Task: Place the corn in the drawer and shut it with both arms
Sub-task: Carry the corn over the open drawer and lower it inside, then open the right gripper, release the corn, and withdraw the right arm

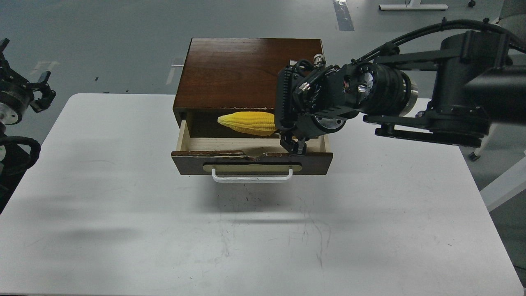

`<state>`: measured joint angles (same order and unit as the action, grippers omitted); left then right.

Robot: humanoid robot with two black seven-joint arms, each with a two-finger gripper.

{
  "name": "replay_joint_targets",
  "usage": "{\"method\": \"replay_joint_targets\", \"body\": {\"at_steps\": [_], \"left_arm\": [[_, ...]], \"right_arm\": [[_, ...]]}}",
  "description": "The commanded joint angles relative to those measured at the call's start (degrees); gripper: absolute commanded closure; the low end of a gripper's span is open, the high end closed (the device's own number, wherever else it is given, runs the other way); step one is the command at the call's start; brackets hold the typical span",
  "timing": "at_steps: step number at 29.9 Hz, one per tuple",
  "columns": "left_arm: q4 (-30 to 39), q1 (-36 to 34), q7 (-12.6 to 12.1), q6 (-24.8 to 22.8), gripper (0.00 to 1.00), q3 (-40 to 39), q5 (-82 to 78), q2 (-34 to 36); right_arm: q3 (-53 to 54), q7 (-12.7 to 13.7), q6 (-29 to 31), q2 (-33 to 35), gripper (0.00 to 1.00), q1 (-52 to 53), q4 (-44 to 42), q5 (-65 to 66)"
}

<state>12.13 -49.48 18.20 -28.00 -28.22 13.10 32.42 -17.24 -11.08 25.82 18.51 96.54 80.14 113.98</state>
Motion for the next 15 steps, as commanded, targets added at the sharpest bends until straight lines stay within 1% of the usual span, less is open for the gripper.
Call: {"method": "replay_joint_targets", "body": {"at_steps": [1,2,7,9,11,13,14,15], "left_arm": [[0.00,-0.09,0.00,0.00,0.02,0.00,0.00,0.01],[0.00,-0.09,0.00,0.00,0.02,0.00,0.00,0.09],[0.00,-0.18,0.00,0.00,0.02,0.00,0.00,0.18],[0.00,-0.26,0.08,0.00,0.02,0.00,0.17,0.53],[0.00,-0.53,0.52,0.00,0.02,-0.52,0.70,1.58],[0.00,-0.88,0.44,0.00,0.02,-0.70,0.70,2.64],[0.09,-1.31,0.44,0.00,0.02,-0.79,0.70,2.90],[0.09,-1.49,0.44,0.00,0.02,-0.70,0.70,2.99]], "right_arm": [[0.19,-0.17,-0.16,-0.05,0.29,-0.38,0.10,-0.33],[0.19,-0.43,-0.16,-0.05,0.27,-0.39,0.10,-0.51],[0.45,-0.96,-0.16,0.13,0.24,-0.30,0.02,-0.68],[0.72,-2.54,-0.16,0.13,0.23,-0.30,-0.42,-0.77],[2.99,-4.03,-0.77,0.30,0.19,-0.38,-2.26,-0.95],[4.66,-4.56,-1.74,0.48,0.17,-0.47,-3.67,-1.38],[5.89,-5.08,-2.35,0.48,0.12,-0.65,-5.15,-2.87],[6.60,-5.18,-2.44,0.48,0.11,-0.82,-5.95,-4.10]]}}
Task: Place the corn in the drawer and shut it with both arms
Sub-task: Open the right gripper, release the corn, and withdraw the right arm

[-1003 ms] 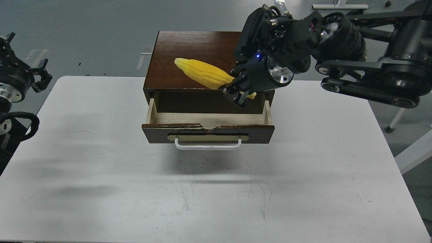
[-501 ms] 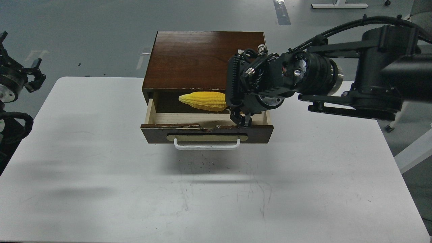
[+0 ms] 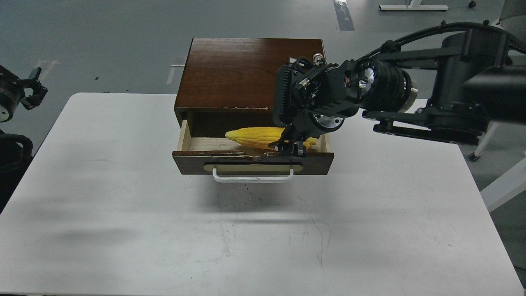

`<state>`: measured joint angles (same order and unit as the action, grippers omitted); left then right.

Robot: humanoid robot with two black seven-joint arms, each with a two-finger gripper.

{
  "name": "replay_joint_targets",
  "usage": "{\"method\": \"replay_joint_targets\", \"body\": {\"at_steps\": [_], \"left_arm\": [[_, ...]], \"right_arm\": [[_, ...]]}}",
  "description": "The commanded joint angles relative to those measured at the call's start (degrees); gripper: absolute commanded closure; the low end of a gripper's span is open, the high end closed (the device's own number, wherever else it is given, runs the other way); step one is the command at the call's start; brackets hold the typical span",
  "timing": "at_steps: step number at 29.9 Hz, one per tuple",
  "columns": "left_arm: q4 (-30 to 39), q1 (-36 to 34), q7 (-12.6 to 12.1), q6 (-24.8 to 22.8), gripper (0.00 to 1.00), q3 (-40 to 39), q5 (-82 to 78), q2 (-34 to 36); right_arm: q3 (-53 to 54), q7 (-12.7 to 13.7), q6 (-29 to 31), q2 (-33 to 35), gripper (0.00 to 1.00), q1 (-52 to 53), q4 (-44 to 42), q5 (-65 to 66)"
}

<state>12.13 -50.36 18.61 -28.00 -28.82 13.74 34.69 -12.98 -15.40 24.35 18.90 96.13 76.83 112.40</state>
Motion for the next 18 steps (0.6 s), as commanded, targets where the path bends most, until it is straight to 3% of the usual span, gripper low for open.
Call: {"method": "replay_joint_targets", "body": {"at_steps": [1,8,12,18], "left_arm": [[0.09,-1.22,-0.15,0.00,0.02,-0.01,-0.03,0.82],[0.70,-3.34,-0.33,0.00,0.02,-0.45,0.24,4.06],[0.88,-3.60,-1.38,0.00,0.03,0.43,-0.38,5.04],[1.93,-7.46,-0.94,0.00,0.03,0.87,-3.36,4.42]], "right_arm": [[3.74,-0.94,-0.97,0.09,0.09,-0.42,-4.30,-5.76],[9.55,-0.94,-1.06,1.23,0.06,0.02,-12.31,-18.88],[13.24,-0.94,-1.06,6.06,0.04,-1.82,-16.36,-26.86],[14.65,-0.94,-1.06,10.54,0.00,-4.99,-23.12,-47.60]]}}
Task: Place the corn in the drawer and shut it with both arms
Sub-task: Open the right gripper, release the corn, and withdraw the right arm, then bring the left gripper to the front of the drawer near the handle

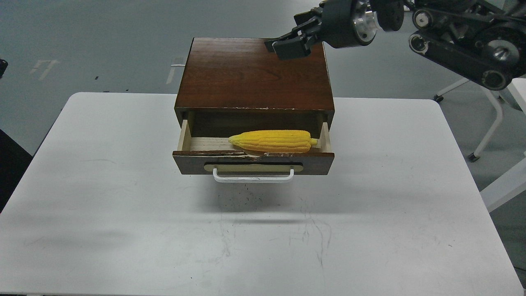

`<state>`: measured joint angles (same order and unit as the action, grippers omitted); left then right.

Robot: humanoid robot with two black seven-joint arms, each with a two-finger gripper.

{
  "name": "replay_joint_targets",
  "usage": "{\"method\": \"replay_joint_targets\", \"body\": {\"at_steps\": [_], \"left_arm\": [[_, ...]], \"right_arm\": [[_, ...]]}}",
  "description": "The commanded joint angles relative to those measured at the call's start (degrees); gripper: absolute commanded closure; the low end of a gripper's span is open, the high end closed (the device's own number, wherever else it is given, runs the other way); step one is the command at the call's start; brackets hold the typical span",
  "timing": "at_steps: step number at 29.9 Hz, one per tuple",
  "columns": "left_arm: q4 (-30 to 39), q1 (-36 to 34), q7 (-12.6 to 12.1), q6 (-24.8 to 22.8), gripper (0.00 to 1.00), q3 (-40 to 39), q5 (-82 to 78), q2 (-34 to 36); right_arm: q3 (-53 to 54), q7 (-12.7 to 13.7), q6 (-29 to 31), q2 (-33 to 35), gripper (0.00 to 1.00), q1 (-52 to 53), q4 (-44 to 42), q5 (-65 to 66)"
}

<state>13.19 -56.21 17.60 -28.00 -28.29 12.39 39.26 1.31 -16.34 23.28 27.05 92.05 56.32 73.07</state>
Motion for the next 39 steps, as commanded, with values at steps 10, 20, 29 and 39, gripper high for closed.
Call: {"method": "replay_joint_targets", "body": {"at_steps": [10,20,29,39], "left_arm": [[10.88,-11.72,0.06,0.00,0.03,0.61,-26.09,-6.57],[43.89,-13.40,0.06,0.00,0.14,0.52,-47.40,-7.88],[70.00,-5.68,0.50,0.00,0.20,2.00,-86.43,-8.86],[78.04,-4.08,1.12,0.00,0.54,12.47,-109.06,-8.50]], "right_arm": [[0.45,0.52,0.19,5.74,0.00,-5.12,-12.02,-45.89],[6.76,1.48,4.65,6.88,0.00,-15.74,-25.97,-74.53],[15.30,1.66,4.72,8.37,0.00,-27.43,-36.44,-84.49],[20.31,1.58,4.72,8.29,0.00,-33.87,-38.48,-85.81]]}}
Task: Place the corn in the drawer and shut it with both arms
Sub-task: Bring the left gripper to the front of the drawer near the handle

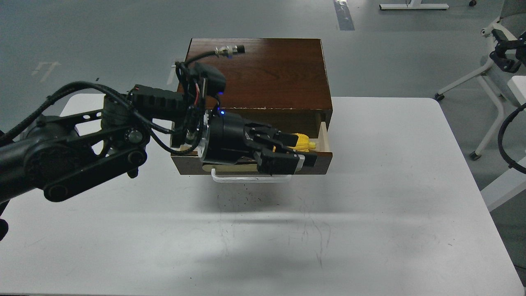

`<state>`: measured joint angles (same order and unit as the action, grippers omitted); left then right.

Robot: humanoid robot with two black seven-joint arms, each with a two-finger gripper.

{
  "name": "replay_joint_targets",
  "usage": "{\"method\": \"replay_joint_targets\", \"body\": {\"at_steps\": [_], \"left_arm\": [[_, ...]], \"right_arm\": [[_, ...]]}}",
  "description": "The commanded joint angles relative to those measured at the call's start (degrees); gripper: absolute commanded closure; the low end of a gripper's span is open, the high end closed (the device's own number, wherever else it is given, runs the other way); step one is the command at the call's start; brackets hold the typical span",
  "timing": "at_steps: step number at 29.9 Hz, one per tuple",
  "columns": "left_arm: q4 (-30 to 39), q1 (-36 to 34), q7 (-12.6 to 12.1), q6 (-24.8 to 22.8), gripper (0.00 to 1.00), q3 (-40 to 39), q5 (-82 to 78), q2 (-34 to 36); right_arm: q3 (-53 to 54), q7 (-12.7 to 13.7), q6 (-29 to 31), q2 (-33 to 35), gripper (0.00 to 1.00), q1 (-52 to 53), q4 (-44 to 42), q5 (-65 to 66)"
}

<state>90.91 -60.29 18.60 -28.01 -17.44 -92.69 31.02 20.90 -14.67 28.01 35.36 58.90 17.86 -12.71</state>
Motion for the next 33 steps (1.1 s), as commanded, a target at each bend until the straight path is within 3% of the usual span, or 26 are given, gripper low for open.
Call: {"method": "replay_joint_targets", "body": {"at_steps": [1,2,6,33], "left_arm": [[0.33,-0.27,0.21,0.01,0.67,2.75,-5.64,-0.25],[0.33,-0.88,0.21,0.01,0.80,4.16,-7.14,-0.25],[0.33,-1.06,0.21,0.01,1.00,7.16,-11.71,-0.34],[-0.55,-4.75,0.30,0.01,1.00,14.19,-21.57,3.61]], "right_arm": [[0.98,-0.09,-0.01,-0.03,0.00,-0.81,-0.02,-0.03],[1.16,-0.09,-0.01,-0.03,0.00,-0.81,-0.02,-0.03],[1.60,-0.09,-0.01,-0.03,0.00,-0.81,-0.02,-0.03],[2.30,-0.45,-0.01,-0.03,0.00,-1.77,-0.11,-0.03]]}}
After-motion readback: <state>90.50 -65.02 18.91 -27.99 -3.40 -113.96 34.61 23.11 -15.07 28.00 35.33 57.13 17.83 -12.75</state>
